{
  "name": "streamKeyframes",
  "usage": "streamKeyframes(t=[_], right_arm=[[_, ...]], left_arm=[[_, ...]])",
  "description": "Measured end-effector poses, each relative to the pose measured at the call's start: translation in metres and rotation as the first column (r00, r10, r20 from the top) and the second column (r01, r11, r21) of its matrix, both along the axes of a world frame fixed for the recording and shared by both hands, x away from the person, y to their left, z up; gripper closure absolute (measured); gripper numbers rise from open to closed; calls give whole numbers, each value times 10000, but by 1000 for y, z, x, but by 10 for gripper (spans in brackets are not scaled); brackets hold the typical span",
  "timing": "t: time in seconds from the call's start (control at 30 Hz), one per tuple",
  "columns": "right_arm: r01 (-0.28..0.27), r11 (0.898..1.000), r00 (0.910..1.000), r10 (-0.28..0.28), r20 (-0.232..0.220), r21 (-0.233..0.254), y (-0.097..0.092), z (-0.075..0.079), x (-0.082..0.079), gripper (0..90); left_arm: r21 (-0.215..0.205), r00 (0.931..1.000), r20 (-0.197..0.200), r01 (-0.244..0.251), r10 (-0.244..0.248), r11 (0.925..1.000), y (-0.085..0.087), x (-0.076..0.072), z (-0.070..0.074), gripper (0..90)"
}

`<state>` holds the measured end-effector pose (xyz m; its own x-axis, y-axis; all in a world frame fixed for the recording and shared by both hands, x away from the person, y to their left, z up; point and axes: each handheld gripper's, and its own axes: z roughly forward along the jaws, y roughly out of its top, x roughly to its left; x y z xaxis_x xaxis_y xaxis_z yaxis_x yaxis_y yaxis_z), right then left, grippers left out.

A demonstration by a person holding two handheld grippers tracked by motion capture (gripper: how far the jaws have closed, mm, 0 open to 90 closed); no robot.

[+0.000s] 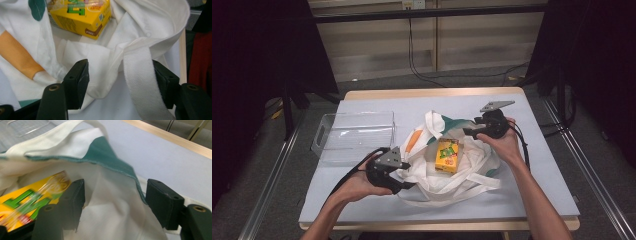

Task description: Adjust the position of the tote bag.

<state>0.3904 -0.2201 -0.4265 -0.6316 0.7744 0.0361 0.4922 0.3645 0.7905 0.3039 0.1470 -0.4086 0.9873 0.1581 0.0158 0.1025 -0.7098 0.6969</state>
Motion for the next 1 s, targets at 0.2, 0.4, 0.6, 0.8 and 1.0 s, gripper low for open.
streamKeyframes(t=[0.2, 0.4, 0.6, 0.8, 1.0], right_arm=[[-481, 9988, 9983, 481, 315, 18, 0, 5, -28, 311], [-904, 9955, 9954, 894, 338, 292, -5, 11, -45, 322], [-2144, 9750, 9765, 2154, -97, 590, 6, 6, -66, 449], [-3269, 9396, 9430, 3315, -310, 1014, 21, 7, -89, 522], [-3801, 9186, 9212, 3865, -445, 1081, 23, 6, -105, 496]], left_arm=[[-197, 9999, -3, 101, -101, 9998, 0, -2, 6, 337], [-752, 9998, -178, -54, 41, 9972, -2, 3, 15, 332], [-1288, 9983, -166, -581, 564, 9900, -7, 13, 30, 344], [-1110, 9868, -107, -1618, 1617, 9806, -20, 40, 24, 445], [-659, 9679, -213, -2512, 2504, 9657, -41, 71, 10, 461]])
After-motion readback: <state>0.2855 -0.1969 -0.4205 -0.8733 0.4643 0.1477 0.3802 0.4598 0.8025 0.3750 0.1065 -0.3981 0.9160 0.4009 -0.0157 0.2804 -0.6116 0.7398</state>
